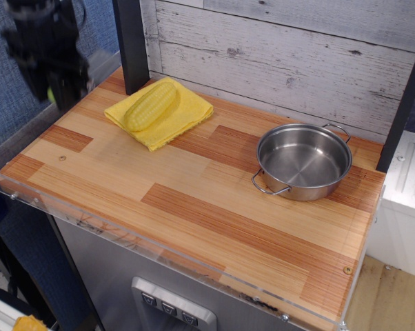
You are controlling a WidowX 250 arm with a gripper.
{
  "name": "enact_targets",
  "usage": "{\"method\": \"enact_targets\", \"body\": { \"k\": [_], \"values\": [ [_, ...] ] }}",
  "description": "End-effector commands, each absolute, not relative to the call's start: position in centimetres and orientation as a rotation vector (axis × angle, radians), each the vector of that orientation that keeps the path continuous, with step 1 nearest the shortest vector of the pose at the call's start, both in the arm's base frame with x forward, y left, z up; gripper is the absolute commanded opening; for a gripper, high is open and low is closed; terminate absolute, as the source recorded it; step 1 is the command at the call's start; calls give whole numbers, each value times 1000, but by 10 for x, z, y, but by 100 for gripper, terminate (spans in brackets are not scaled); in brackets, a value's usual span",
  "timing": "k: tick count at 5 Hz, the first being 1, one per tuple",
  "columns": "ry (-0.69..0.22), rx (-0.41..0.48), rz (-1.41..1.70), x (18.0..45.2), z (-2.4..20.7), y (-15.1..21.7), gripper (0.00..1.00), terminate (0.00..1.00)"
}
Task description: Move spatula from front left to front right corner of shelf.
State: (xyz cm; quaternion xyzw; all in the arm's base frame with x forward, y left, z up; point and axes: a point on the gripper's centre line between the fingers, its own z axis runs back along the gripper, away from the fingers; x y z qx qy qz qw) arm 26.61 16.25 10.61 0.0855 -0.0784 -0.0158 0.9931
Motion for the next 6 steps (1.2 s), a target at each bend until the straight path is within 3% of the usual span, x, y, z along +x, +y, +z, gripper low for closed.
{"method": "enact_targets", "body": {
  "k": [1,4,6],
  "values": [
    [-261,209,-192,271,148,102,0,0],
    [-276,136,-495,264,139,12,0,0],
    [-229,93,-729,235,114,-18,0,0]
  ]
}}
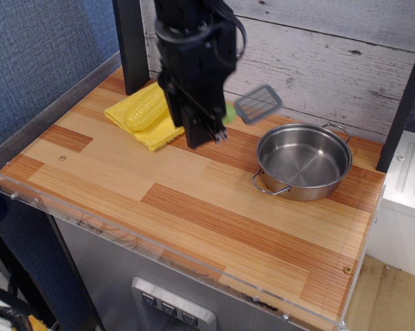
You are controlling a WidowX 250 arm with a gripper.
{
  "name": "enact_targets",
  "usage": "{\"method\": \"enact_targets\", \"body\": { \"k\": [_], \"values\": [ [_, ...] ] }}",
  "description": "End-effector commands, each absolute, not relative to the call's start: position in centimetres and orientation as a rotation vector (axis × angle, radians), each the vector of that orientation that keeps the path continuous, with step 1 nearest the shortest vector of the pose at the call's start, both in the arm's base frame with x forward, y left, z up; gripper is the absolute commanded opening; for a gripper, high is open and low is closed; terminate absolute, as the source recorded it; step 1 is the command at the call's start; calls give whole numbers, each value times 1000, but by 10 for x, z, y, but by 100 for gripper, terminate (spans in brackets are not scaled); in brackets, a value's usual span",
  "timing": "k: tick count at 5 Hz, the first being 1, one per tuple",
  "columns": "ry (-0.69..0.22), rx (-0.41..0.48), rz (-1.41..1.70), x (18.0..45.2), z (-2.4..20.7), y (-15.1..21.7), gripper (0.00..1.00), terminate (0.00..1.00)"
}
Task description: Move spatula from front left to front right corner of shelf.
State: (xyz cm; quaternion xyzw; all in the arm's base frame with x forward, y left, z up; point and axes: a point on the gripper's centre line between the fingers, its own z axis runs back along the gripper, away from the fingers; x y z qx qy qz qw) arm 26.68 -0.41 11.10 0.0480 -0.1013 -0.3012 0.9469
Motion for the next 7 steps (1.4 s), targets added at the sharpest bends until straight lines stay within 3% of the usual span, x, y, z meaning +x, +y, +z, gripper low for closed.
{"method": "enact_targets", "body": {
  "k": [1,3,5,7],
  "values": [
    [-205,76,-804,222,105,-28,0,0],
    [-142,69,-917,210,73,-41,0,0],
    [-49,77,-939,221,34,-34,0,0],
    [-34,55,-927,223,23,-36,0,0]
  ]
}}
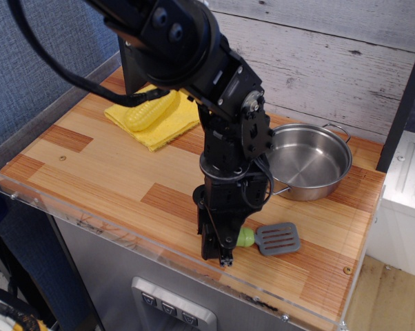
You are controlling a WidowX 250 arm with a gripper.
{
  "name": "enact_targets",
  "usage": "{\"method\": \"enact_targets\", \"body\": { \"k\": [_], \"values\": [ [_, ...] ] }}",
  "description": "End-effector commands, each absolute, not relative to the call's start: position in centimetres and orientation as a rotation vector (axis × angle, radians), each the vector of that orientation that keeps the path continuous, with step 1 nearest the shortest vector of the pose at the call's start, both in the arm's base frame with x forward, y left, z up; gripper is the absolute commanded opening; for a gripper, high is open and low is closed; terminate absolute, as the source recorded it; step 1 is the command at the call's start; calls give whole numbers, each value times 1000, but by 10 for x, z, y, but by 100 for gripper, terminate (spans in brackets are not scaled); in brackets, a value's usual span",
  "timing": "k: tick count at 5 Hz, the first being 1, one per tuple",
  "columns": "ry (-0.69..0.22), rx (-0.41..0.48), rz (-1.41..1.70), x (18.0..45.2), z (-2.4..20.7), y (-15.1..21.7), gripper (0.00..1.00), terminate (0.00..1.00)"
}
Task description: Move spatula from front left to front right corner of shelf.
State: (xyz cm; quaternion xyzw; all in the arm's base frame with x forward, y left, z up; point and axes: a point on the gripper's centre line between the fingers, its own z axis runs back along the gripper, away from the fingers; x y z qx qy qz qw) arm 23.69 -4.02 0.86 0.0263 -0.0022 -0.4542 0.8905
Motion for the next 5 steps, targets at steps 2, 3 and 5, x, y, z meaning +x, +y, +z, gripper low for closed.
{"method": "enact_targets", "body": {
  "k": [2,3,5],
  "values": [
    [-56,74,-892,227,33,-34,100,0],
    [-76,71,-884,228,40,-34,100,0],
    [-222,68,-861,241,94,-37,100,0]
  ]
}}
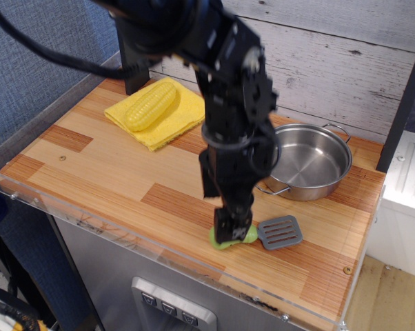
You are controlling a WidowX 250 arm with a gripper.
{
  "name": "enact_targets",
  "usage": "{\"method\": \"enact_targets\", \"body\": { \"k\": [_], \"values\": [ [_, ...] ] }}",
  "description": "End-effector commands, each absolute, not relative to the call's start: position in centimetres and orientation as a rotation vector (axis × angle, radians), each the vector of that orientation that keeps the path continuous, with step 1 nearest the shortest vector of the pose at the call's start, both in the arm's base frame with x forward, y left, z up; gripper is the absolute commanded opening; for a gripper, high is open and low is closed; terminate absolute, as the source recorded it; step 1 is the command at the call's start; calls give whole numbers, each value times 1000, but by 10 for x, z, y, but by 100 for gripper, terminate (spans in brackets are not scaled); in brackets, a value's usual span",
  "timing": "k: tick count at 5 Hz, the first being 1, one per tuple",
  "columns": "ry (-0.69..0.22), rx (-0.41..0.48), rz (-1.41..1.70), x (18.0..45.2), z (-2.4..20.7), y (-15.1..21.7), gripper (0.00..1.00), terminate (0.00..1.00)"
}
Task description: Move spatula from front left to front right corner of shelf.
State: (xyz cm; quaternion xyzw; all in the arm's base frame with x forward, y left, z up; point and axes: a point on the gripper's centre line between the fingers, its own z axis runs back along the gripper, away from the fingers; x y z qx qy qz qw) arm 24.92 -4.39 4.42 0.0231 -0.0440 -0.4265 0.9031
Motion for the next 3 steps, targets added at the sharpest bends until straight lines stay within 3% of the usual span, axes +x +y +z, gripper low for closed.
{"method": "enact_targets", "body": {
  "k": [1,3],
  "values": [
    [-274,101,-829,247,123,-31,100,0],
    [-355,156,-685,250,170,-10,100,0]
  ]
}}
